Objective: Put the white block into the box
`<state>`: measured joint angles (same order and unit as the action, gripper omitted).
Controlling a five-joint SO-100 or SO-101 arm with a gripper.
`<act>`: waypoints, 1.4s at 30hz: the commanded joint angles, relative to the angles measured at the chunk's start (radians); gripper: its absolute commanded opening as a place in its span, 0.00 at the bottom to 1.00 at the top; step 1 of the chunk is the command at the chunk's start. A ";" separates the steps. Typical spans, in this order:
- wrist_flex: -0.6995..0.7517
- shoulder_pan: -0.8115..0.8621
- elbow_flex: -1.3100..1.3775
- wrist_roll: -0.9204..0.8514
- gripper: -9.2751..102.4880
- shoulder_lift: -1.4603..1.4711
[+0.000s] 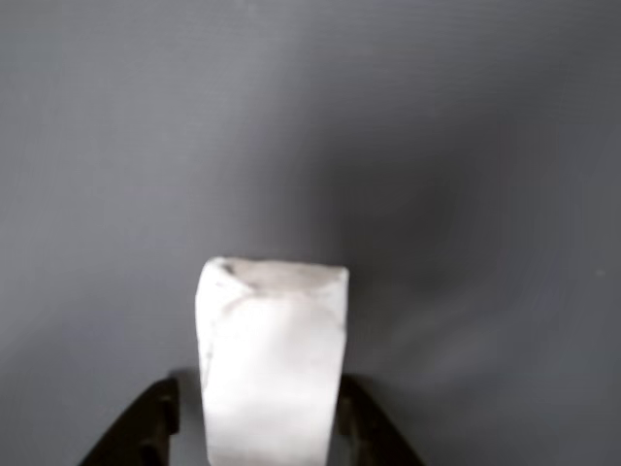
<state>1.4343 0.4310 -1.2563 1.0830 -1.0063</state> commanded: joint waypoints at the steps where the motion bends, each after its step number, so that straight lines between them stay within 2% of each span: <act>1: 0.005 -0.014 0.037 0.002 0.28 -0.009; 9: 0.006 -0.015 0.048 0.000 0.25 -0.008; 13: 0.049 -0.023 0.048 -0.014 0.14 -0.006; 19: 0.086 -0.028 0.048 -0.002 0.07 -0.003; 31: 0.091 -0.031 0.069 0.029 0.07 -0.035; 42: 0.074 0.026 -0.058 -0.101 0.07 -0.291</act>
<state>1.5110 0.4326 -1.2947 1.0048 -1.1367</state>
